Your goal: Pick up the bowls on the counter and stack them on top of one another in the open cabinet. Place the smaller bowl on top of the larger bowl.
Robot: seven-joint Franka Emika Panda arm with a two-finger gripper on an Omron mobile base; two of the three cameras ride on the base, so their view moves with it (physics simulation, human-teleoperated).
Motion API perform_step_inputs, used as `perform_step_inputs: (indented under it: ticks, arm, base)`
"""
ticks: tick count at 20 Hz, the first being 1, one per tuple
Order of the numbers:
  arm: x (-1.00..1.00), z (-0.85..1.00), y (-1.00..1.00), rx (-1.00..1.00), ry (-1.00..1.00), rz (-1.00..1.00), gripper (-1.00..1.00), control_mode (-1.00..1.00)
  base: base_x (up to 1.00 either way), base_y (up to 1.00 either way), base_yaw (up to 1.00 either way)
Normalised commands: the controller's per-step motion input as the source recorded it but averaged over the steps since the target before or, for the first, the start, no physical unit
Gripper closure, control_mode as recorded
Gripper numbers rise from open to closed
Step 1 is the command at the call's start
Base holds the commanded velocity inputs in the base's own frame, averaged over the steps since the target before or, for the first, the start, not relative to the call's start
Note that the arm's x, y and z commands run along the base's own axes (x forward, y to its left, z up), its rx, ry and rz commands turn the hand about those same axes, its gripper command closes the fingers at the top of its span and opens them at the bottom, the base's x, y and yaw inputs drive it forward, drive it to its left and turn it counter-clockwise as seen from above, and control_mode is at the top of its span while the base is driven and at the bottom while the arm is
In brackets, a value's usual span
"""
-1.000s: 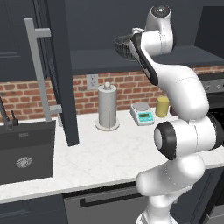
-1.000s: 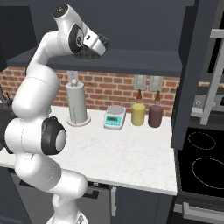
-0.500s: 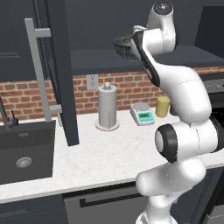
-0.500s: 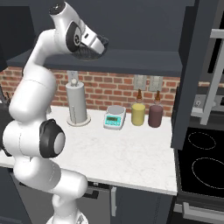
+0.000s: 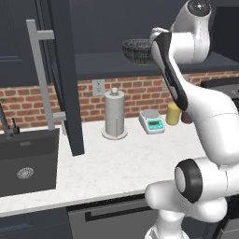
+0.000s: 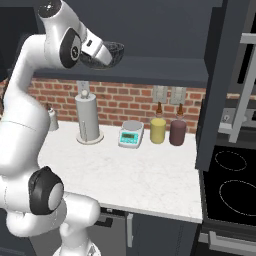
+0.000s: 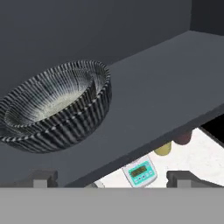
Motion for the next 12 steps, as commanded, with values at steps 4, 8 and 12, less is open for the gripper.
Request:
perform_step_inputs:
  ticks: [4,8,12]
  arm:
    - [-0.87,0.00,0.00,-0.02,0.00,0.10,-1.00,-1.00]
    - [-0.67,-0.09,0.00,-0.02,0.01,0.06,-1.00,-1.00]
    - [-0.76,-0.25,0.00,-0.06,0.02,0.04,-1.00,-1.00]
  base:
    - [0.00,0.00,0.00]
    - [0.00,0.00,0.00]
    - [0.00,0.00,0.00]
